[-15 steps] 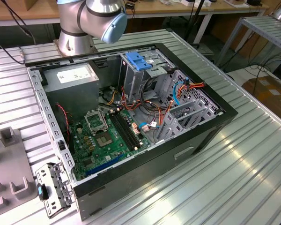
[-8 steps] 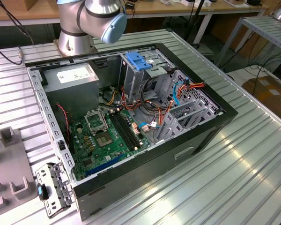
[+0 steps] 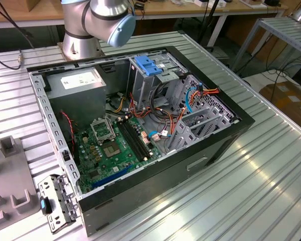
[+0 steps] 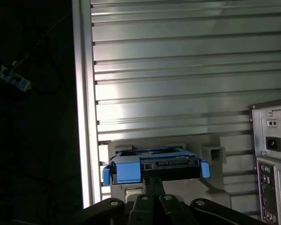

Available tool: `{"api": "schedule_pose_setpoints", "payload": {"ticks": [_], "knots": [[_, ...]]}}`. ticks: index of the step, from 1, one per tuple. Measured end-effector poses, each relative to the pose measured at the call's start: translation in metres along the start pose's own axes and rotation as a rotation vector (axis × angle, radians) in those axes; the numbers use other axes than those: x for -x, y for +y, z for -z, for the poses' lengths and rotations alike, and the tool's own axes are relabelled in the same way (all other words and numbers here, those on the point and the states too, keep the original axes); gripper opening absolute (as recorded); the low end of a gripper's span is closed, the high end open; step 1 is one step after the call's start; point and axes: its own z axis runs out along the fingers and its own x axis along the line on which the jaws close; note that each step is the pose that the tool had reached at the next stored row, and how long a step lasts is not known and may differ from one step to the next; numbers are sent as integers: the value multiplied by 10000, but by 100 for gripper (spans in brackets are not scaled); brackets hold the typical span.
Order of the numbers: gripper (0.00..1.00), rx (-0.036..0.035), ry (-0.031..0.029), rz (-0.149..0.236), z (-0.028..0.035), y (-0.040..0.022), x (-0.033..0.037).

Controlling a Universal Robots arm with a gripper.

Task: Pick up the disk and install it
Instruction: 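Reach for the disk, then pick up the disk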

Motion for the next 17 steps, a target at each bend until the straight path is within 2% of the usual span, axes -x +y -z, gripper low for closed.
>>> {"api": "schedule_pose_setpoints", "payload": {"ticks": [6,17], "knots": [[11,1,-1,0,2,-8,-99],[11,1,-1,0,2,-9,-110]]}}
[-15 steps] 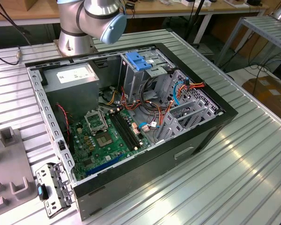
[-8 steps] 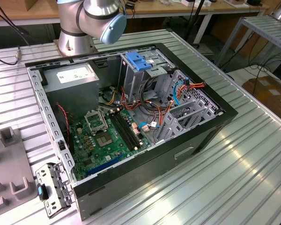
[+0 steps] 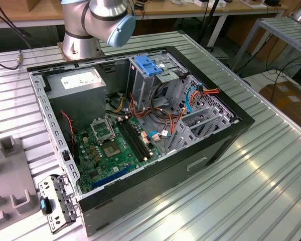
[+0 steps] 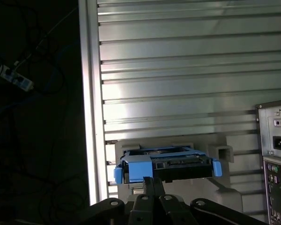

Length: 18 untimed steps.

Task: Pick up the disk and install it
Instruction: 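Pick up the disk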

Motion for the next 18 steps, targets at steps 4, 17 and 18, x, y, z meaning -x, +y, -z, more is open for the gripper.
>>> {"api": "schedule_pose_setpoints", "payload": {"ticks": [4,17,18], "knots": [[11,2,2,61,0,0,-2],[11,32,101,2539,-1,0,0],[11,35,108,2705,0,0,0]]}}
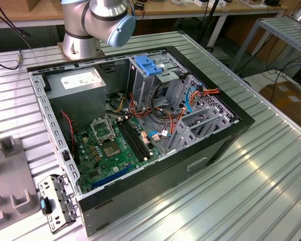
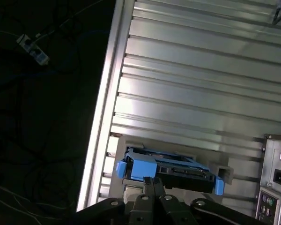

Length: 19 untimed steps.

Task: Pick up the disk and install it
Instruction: 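Pick up the disk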

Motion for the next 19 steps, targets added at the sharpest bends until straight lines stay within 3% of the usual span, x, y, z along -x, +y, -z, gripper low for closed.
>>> {"api": "schedule_pose_setpoints", "payload": {"ticks": [2,5,12,14,18,19], "knots": [[11,7,13,367,0,0,0],[11,5,55,1321,-1,0,0],[11,-17,117,2620,-1,0,0],[11,-48,156,3341,-3,-1,0],[11,-84,197,4014,-2,0,0],[11,-101,216,4334,-2,-1,0]]}}
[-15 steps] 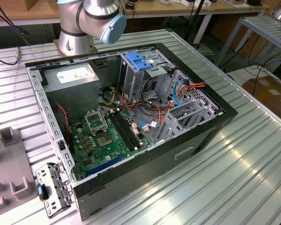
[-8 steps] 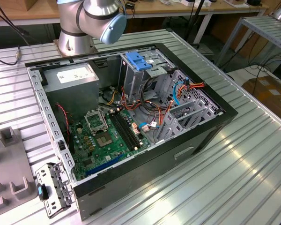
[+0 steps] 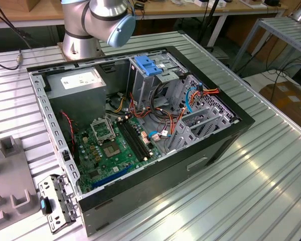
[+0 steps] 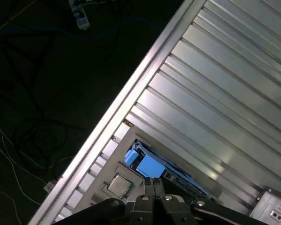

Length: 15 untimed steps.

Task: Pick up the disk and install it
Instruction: 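Pick up the disk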

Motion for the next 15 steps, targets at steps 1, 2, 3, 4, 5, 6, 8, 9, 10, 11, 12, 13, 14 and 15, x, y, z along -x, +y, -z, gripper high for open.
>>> {"api": "schedule_pose_setpoints", "payload": {"ticks": [1,2,3,4,5,6,8,9,10,11,12,13,14,15], "knots": [[11,-14,16,231,0,0,0],[11,-23,26,367,-1,0,0],[11,-37,44,578,-1,0,0],[11,-51,59,741,-1,0,0],[11,-67,75,908,-1,0,0],[11,-82,91,1033,-1,0,0],[11,-125,133,1375,-1,0,0],[11,-145,153,1541,-2,0,0],[11,-166,173,1715,-2,0,0],[11,-192,200,1935,-2,0,0],[11,-218,226,2159,-3,0,0],[11,-241,249,2351,-3,0,0],[11,-277,284,2540,-3,1,0],[11,-307,314,2653,-4,0,0]]}}
